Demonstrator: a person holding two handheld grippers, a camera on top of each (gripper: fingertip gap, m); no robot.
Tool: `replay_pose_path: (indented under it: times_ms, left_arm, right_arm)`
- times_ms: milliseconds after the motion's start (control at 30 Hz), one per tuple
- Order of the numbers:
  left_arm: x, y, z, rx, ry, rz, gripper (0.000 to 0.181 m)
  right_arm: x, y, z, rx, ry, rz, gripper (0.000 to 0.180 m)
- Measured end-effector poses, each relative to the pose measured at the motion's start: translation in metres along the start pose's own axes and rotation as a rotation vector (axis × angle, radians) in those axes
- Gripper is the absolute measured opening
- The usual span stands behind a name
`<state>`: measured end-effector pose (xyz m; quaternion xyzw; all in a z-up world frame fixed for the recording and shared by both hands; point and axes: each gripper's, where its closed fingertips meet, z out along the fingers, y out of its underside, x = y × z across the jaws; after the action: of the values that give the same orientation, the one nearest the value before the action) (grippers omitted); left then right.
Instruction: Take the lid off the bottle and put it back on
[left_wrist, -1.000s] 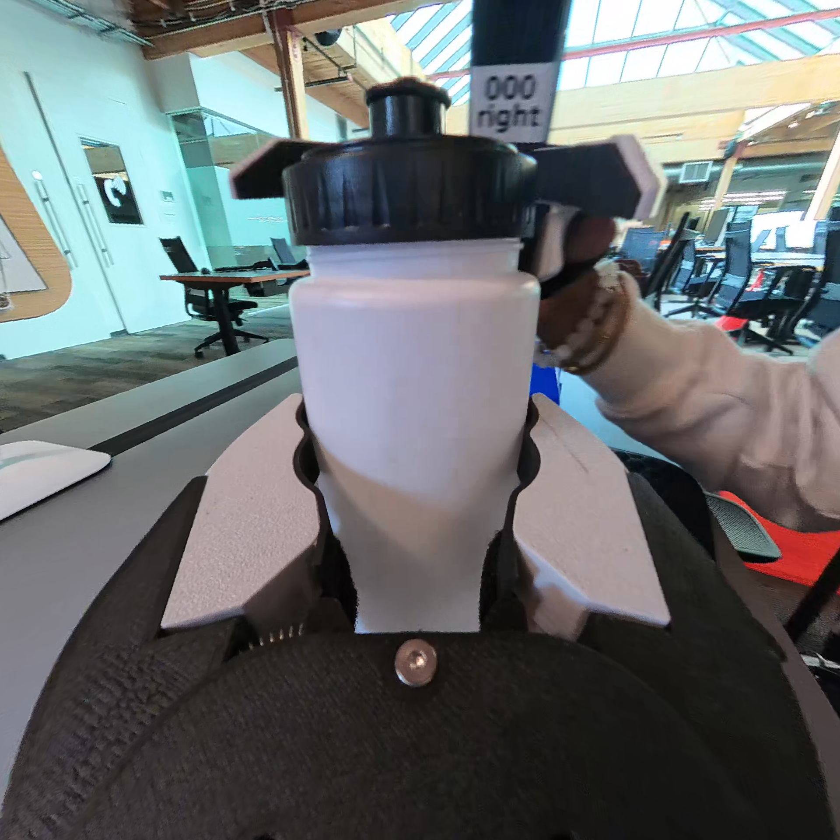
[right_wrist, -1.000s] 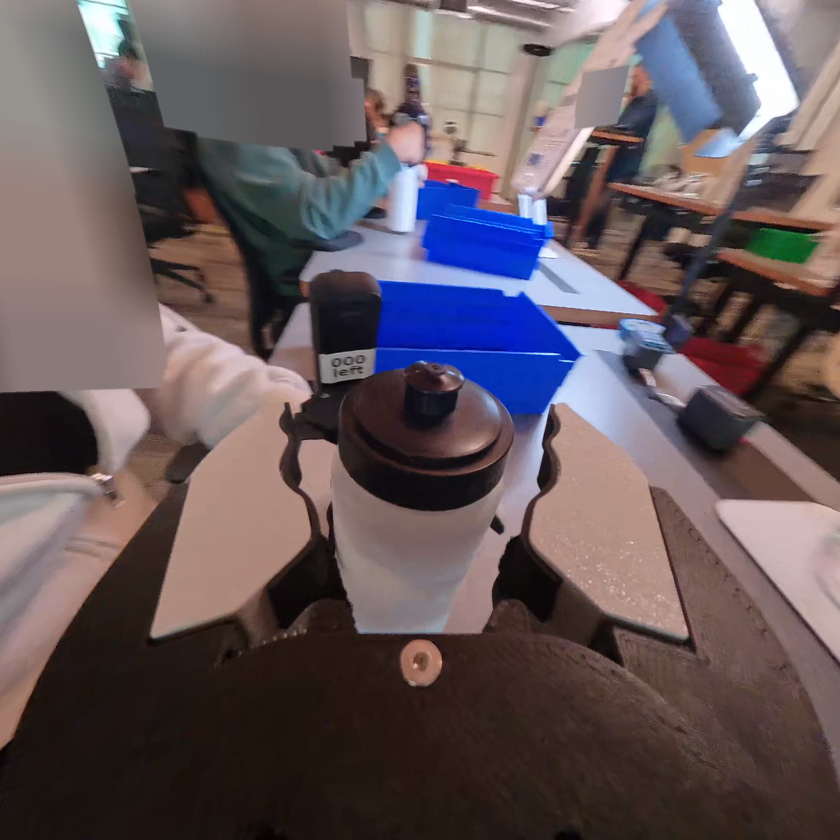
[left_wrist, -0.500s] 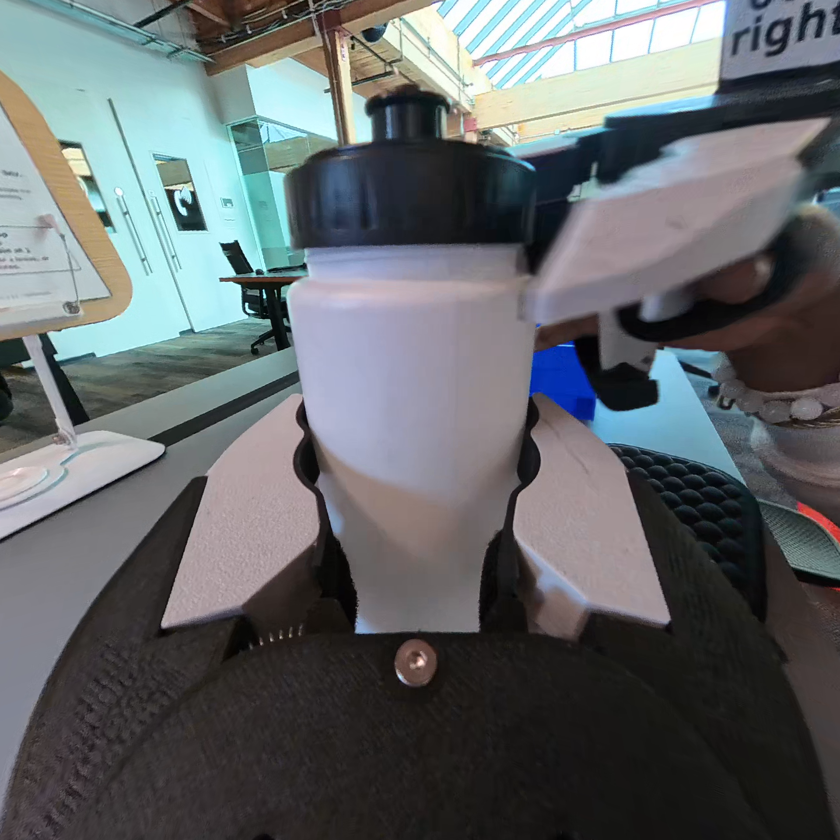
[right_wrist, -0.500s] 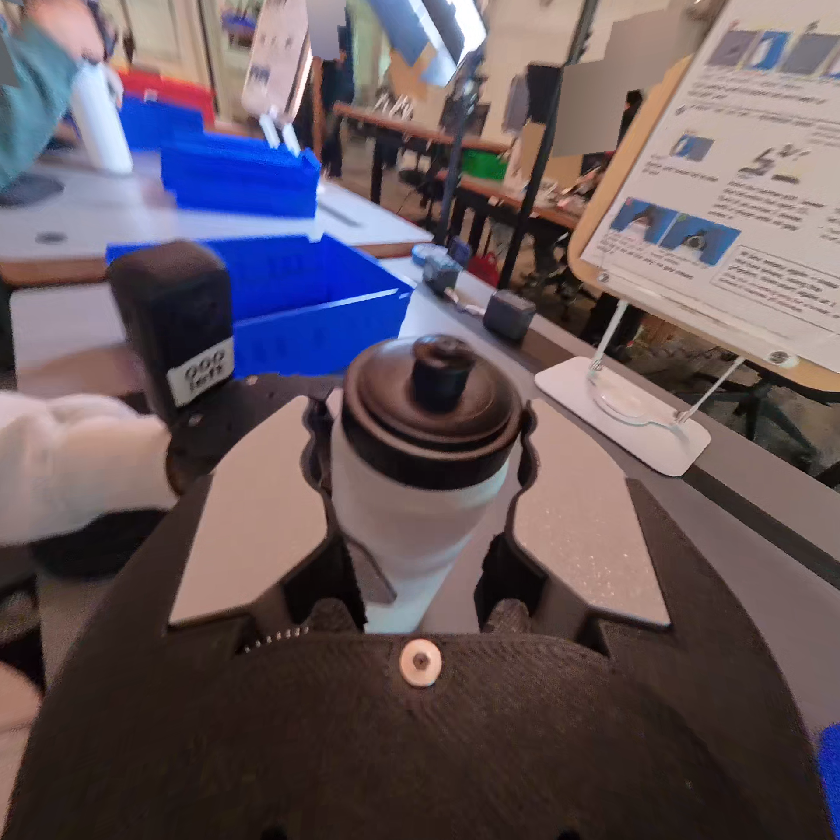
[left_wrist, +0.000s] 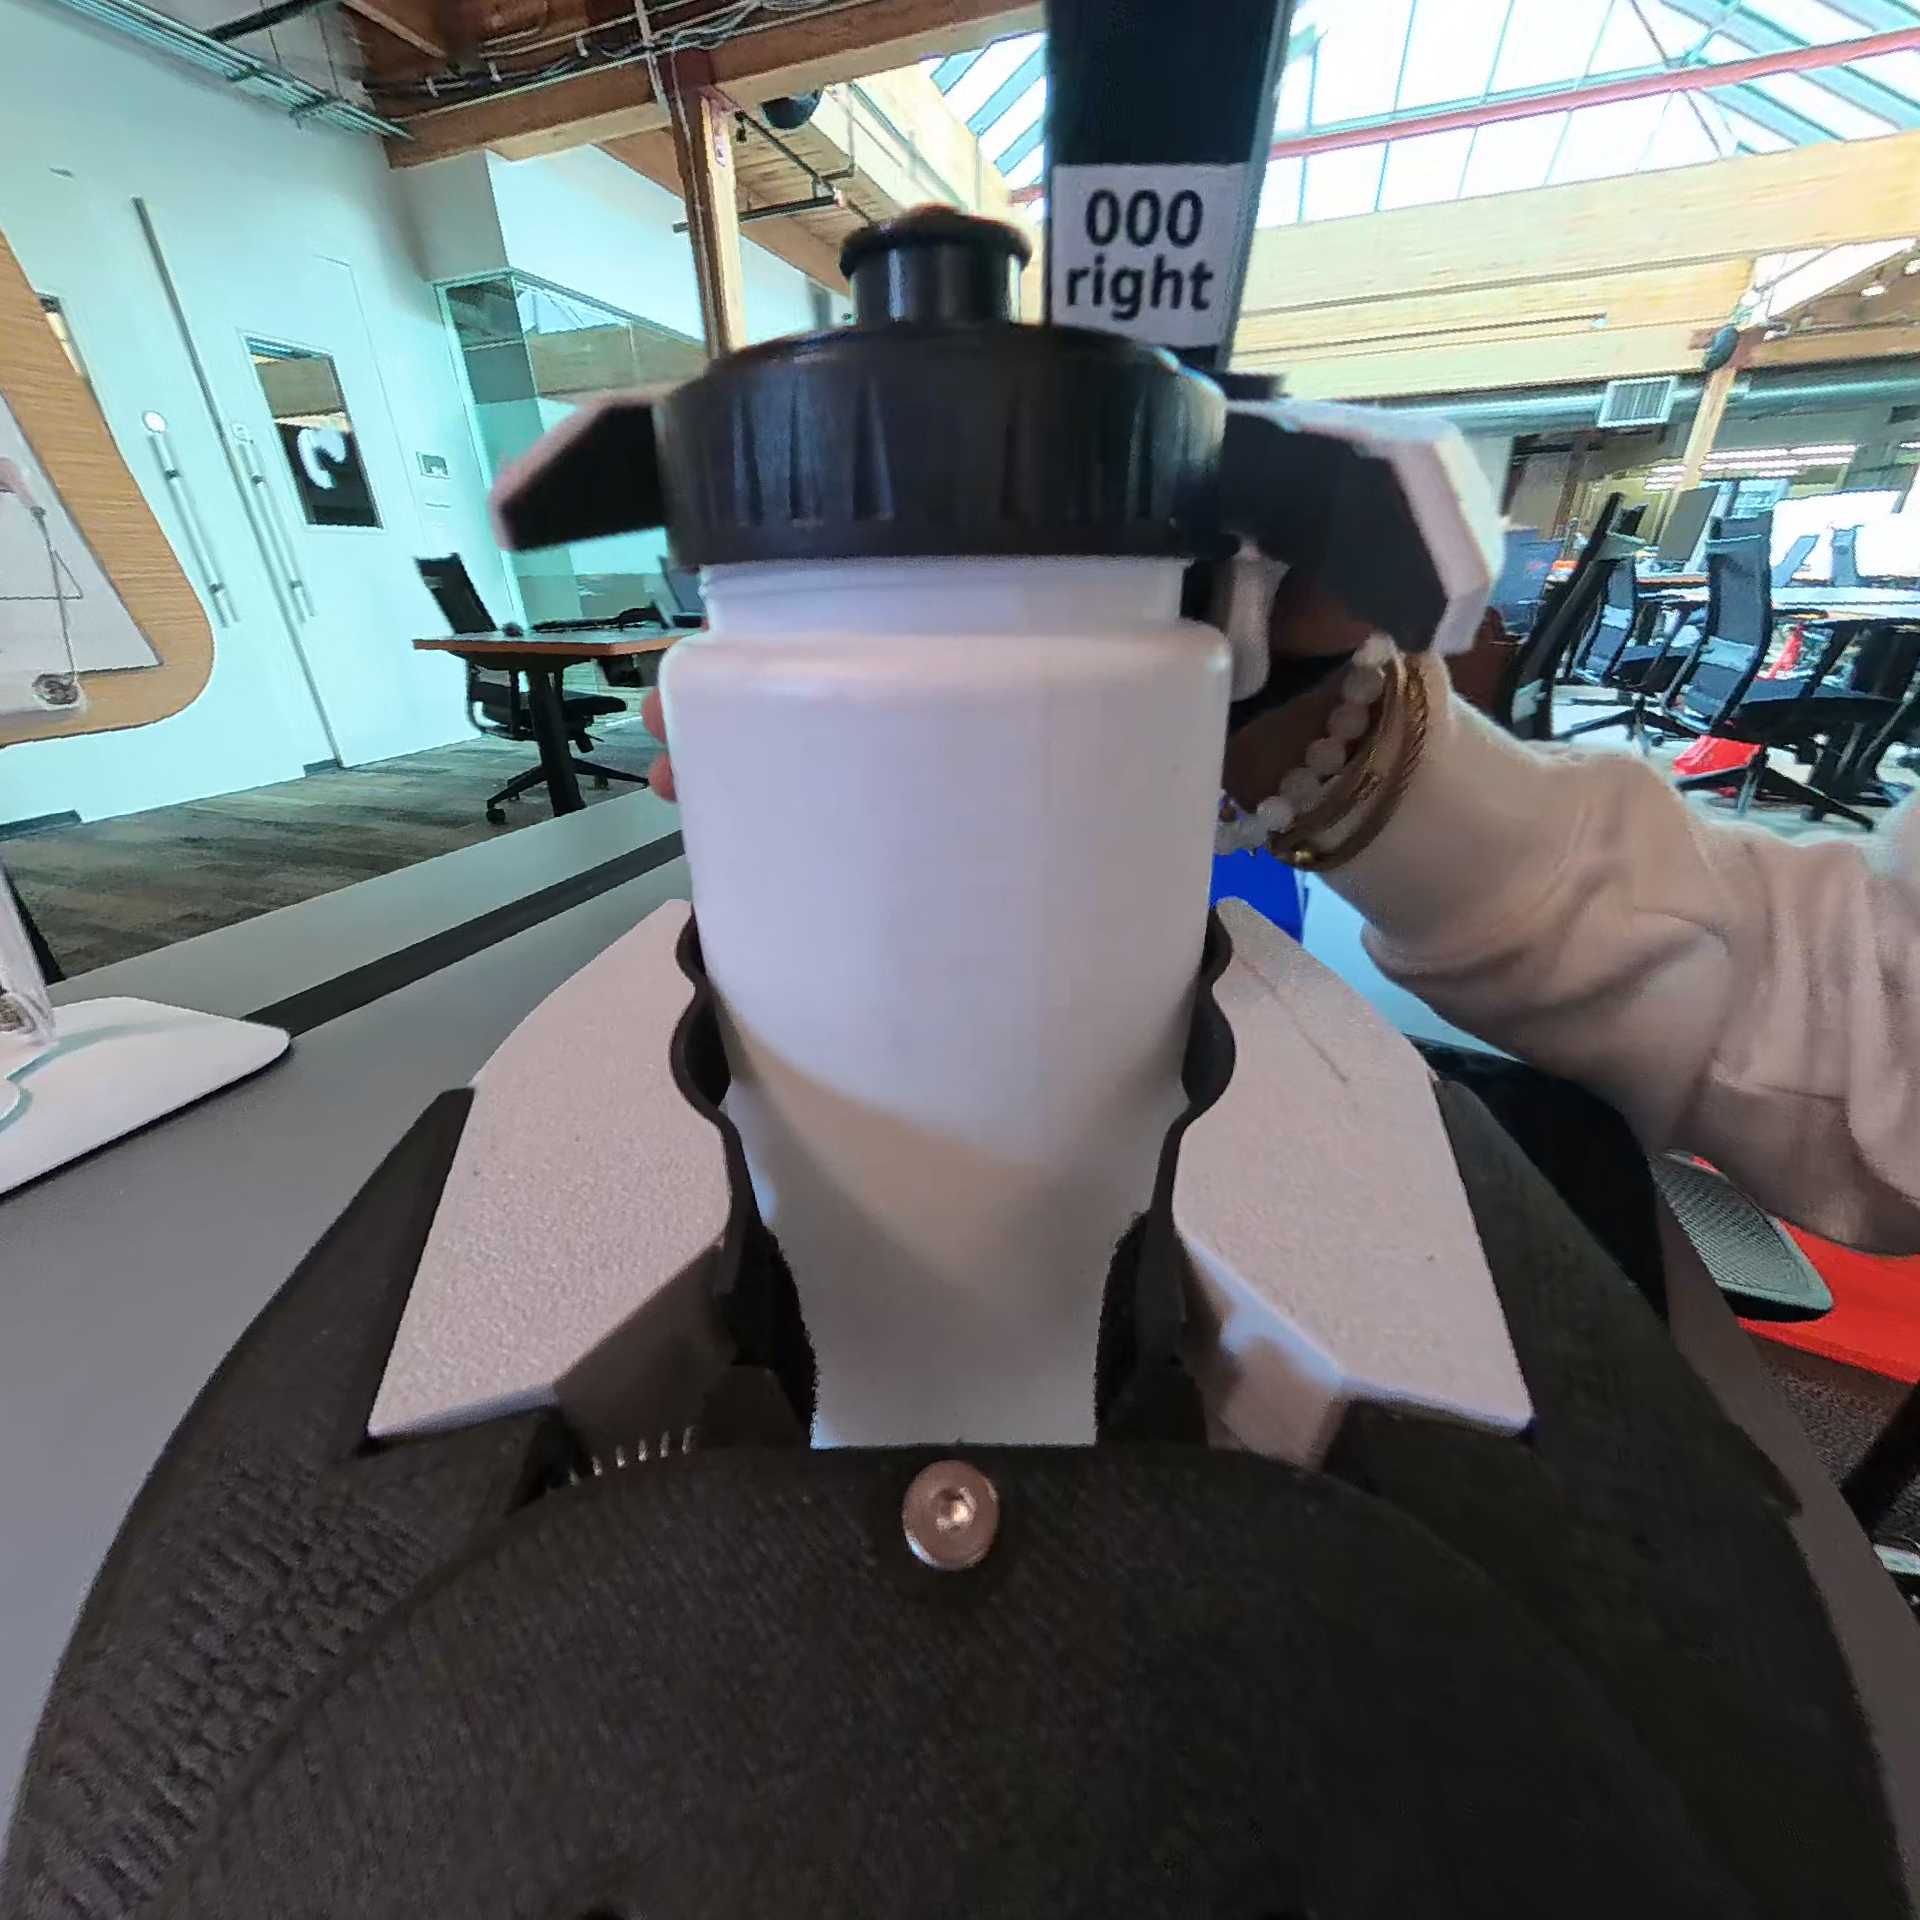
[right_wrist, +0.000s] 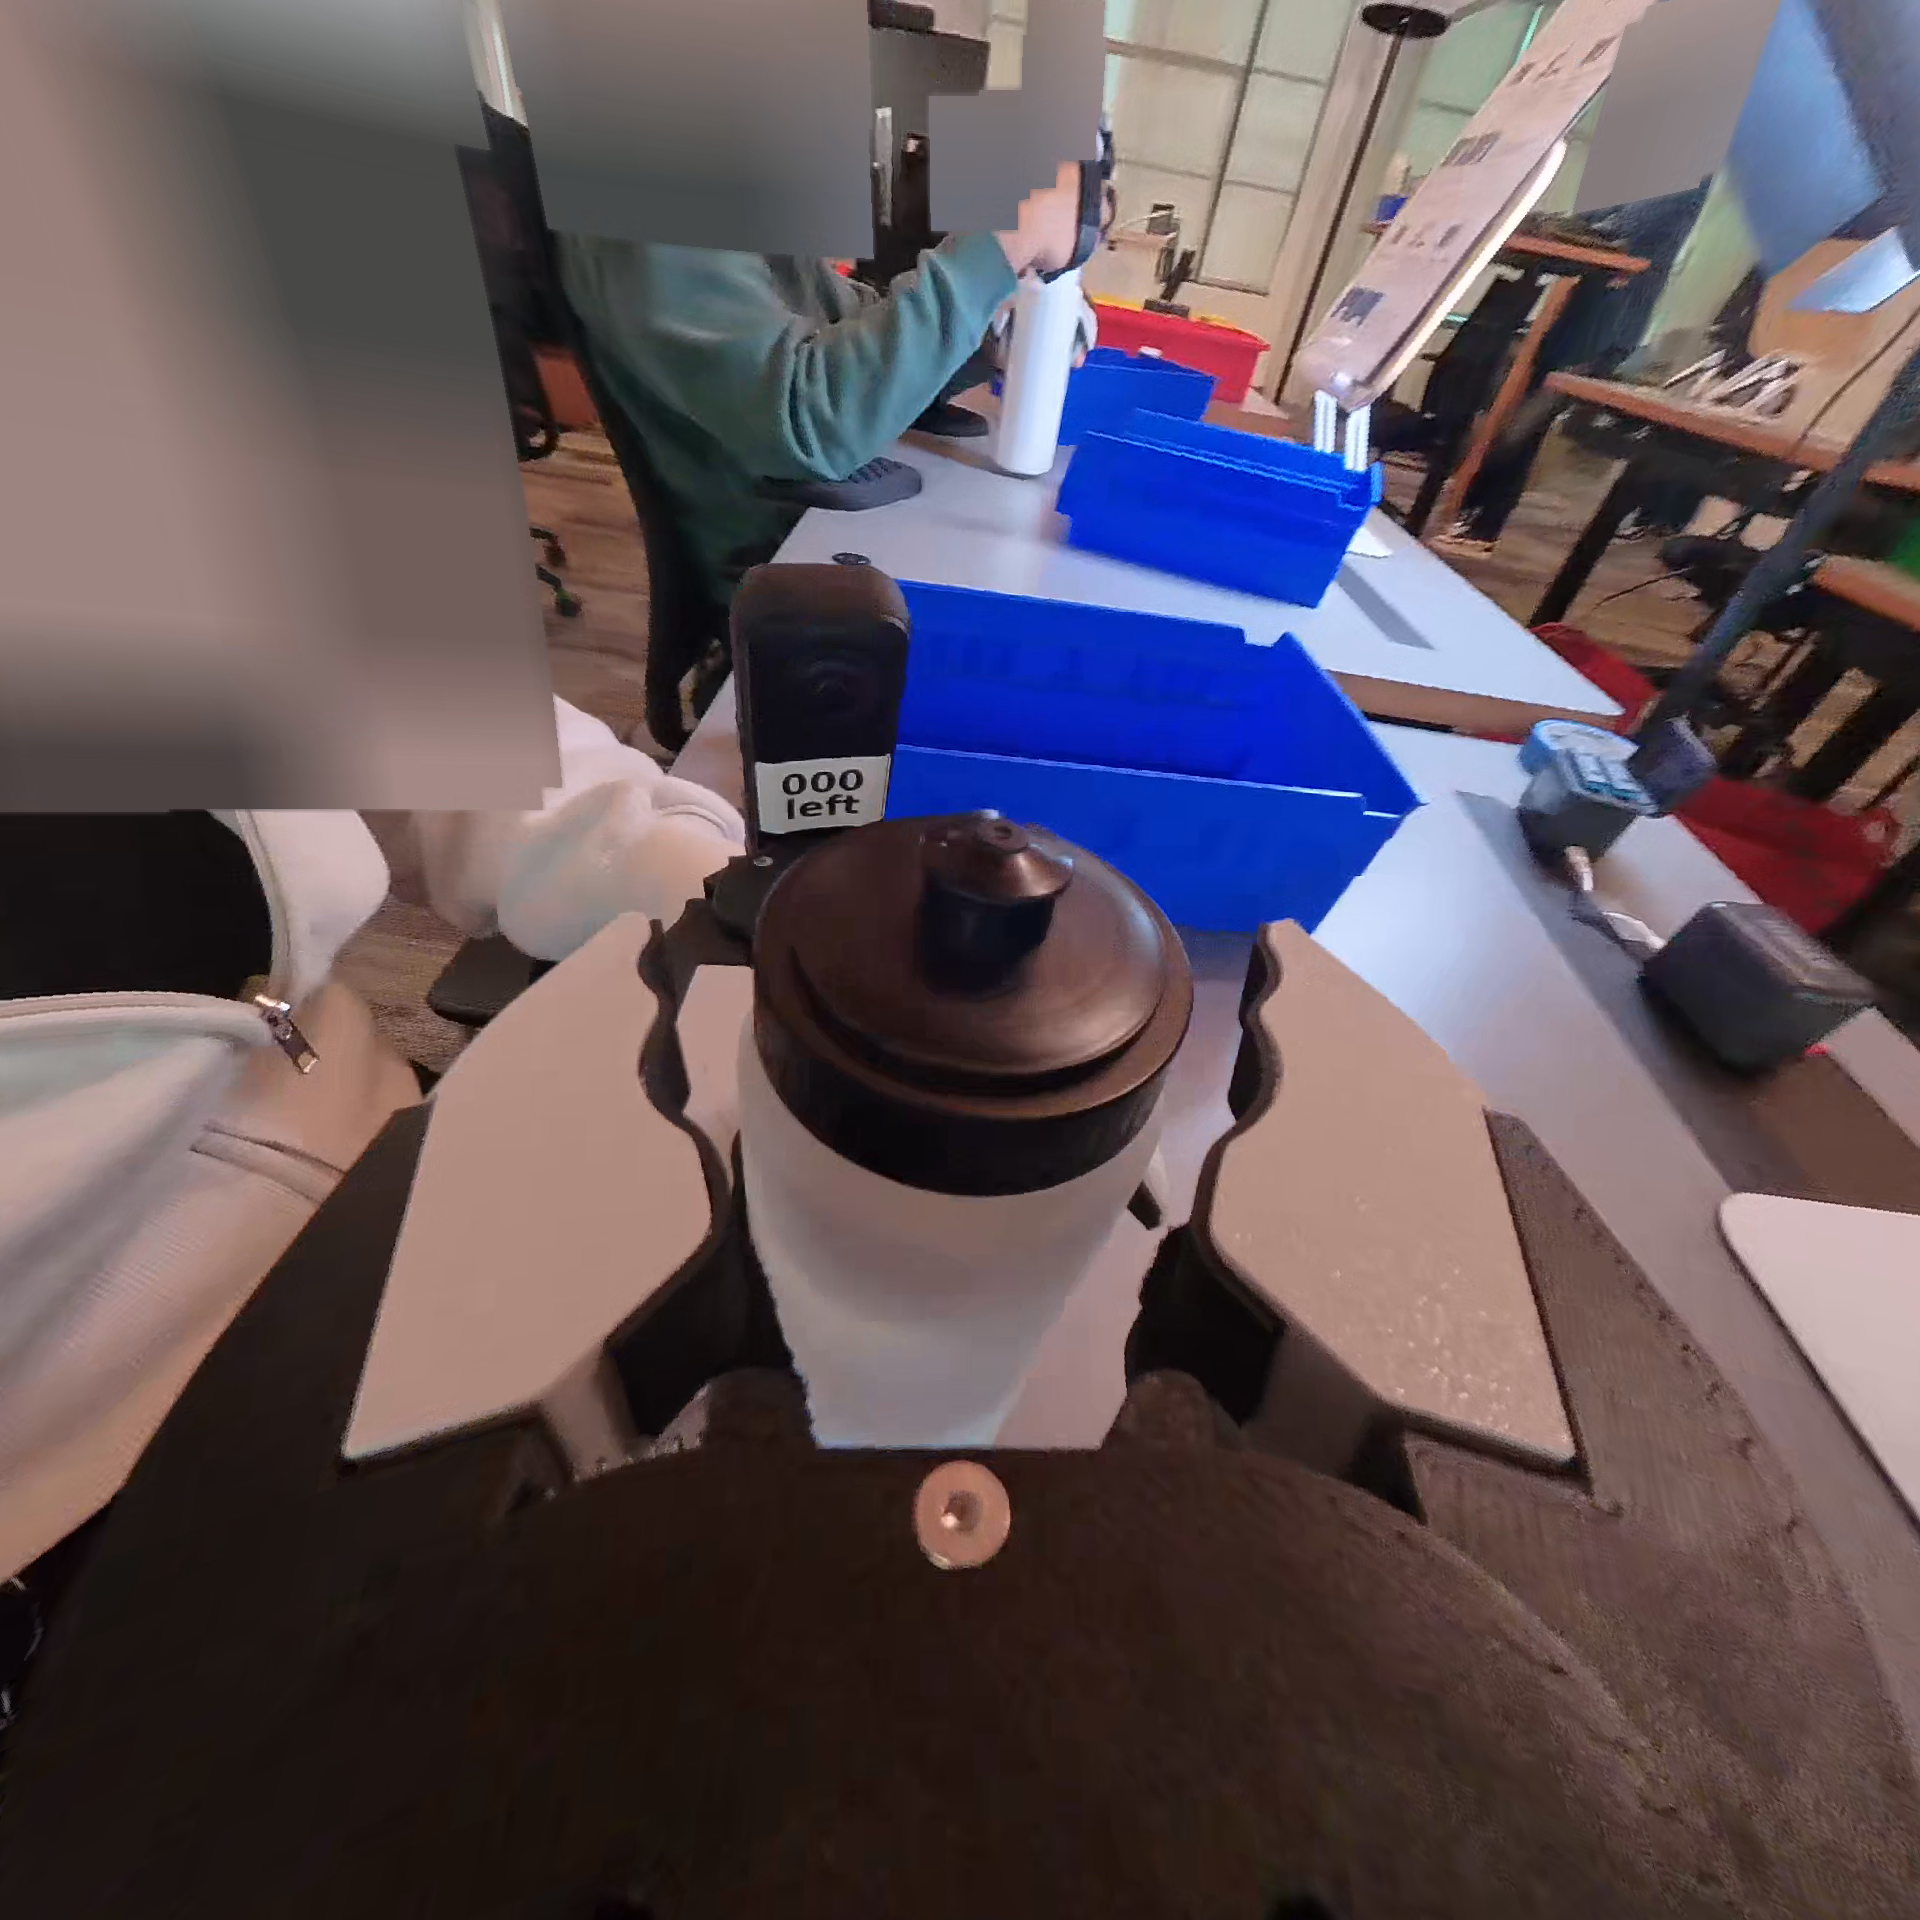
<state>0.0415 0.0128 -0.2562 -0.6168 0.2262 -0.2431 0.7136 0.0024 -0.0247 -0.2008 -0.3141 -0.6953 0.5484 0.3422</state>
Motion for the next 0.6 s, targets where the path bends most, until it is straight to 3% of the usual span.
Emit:
replay_pose_path:
  times_ms: [67, 300, 433, 500, 600]
  left_arm:
    - [-0.004, 0.000, 0.000, -0.003, -0.031, -0.005, 0.087]
    - [-0.004, 0.002, 0.002, -0.022, -0.056, 0.020, 0.087]
    - [-0.004, 0.002, 0.001, -0.020, -0.050, 0.010, 0.087]
    - [-0.004, 0.002, 0.001, -0.017, -0.051, -0.002, 0.087]
    - [-0.003, 0.001, 0.000, -0.005, -0.015, -0.017, 0.087]
  right_arm:
    - [-0.002, 0.003, 0.003, 0.001, -0.003, 0.001, 0.100]
    - [-0.009, 0.005, -0.017, 0.071, 0.231, 0.021, 0.101]
    - [-0.003, 0.007, -0.039, 0.074, 0.387, 0.047, 0.058]
    - [-0.007, 0.007, -0.046, 0.062, 0.355, 0.011, 0.048]
    - [-0.006, -0.011, -0.049, 0.142, 0.269, 0.001, 0.070]
